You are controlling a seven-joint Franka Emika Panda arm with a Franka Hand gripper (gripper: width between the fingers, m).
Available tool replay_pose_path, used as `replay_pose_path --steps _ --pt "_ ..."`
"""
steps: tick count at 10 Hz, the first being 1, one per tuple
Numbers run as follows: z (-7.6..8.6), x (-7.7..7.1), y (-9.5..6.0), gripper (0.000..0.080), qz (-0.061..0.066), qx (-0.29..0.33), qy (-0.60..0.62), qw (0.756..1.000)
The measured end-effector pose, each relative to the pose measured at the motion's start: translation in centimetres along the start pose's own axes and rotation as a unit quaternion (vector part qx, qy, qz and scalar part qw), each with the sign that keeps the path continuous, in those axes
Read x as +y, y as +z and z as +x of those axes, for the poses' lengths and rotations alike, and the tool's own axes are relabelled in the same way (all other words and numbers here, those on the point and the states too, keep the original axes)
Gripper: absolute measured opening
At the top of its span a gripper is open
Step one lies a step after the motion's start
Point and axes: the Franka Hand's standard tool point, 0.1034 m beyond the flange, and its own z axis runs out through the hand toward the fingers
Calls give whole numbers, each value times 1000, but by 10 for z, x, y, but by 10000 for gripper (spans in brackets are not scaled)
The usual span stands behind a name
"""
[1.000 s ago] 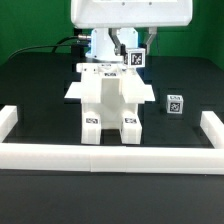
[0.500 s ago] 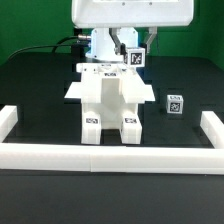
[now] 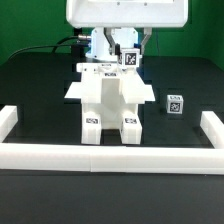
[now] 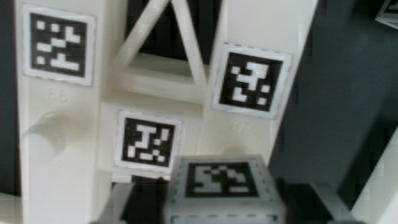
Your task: Assemble chair
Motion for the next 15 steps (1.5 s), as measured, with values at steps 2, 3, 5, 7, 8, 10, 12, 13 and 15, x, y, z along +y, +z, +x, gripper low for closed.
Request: replay_pose_path --steps 2,3,5,7,8,10,12,13,15 --pt "2 -4 0 285 0 1 5 1000" --pt "2 -5 0 285 1 1 6 1000" --pt "1 -5 0 285 1 -1 8 1000" --pt "1 -5 0 285 1 1 9 1000" --pt "1 -5 0 285 1 1 9 1000" --pt "-3 -6 0 285 3 -1 10 1000" --pt "-9 -8 2 285 4 -5 16 1000" --pt "-10 -10 1 285 5 -4 20 1000" --pt "-10 -9 2 285 4 -5 20 1000"
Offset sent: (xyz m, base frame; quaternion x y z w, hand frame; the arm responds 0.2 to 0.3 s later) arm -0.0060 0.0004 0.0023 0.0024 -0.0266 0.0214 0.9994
